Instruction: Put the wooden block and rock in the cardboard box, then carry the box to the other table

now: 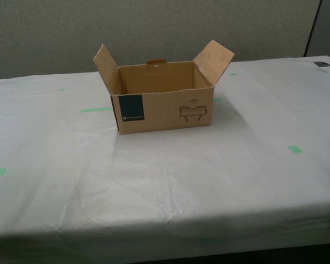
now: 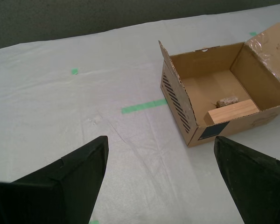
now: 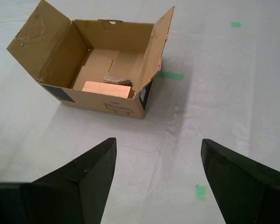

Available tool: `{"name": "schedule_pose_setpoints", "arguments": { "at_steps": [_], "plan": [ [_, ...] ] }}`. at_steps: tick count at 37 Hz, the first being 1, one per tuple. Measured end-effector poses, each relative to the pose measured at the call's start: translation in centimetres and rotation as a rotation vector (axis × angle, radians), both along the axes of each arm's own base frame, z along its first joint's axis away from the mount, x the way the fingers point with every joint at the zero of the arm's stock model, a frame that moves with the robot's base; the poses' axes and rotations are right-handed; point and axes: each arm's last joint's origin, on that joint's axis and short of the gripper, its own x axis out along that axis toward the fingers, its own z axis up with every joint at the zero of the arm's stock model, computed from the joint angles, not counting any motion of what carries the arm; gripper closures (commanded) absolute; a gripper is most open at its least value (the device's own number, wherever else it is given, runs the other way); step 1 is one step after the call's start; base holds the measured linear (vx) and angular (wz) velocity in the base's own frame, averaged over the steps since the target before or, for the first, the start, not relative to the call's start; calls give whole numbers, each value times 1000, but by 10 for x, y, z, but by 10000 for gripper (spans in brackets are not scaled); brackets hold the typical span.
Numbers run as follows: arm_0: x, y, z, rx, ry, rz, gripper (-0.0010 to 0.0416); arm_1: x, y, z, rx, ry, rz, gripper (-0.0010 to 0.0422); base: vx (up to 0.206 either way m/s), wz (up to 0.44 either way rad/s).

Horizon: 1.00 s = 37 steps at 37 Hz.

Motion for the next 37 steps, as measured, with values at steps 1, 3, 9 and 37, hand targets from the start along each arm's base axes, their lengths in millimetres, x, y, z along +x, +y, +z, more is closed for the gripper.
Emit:
{"name": "schedule_pose_setpoints", "arguments": {
  "at_steps": [1, 3, 9, 37],
  "plan": [
    [0, 0, 0, 0, 0, -1, 176, 0, 0, 0, 0, 0, 0, 105, 0, 0],
    [0, 0, 0, 0, 0, 0, 186, 0, 0, 0, 0, 0, 0, 106, 0, 0],
    [0, 0, 0, 0, 0, 0, 220, 0, 0, 0, 0, 0, 0, 105, 0, 0],
    [0, 0, 0, 0, 0, 0, 286, 0, 0, 0, 0, 0, 0, 105, 0, 0]
  ]
}}
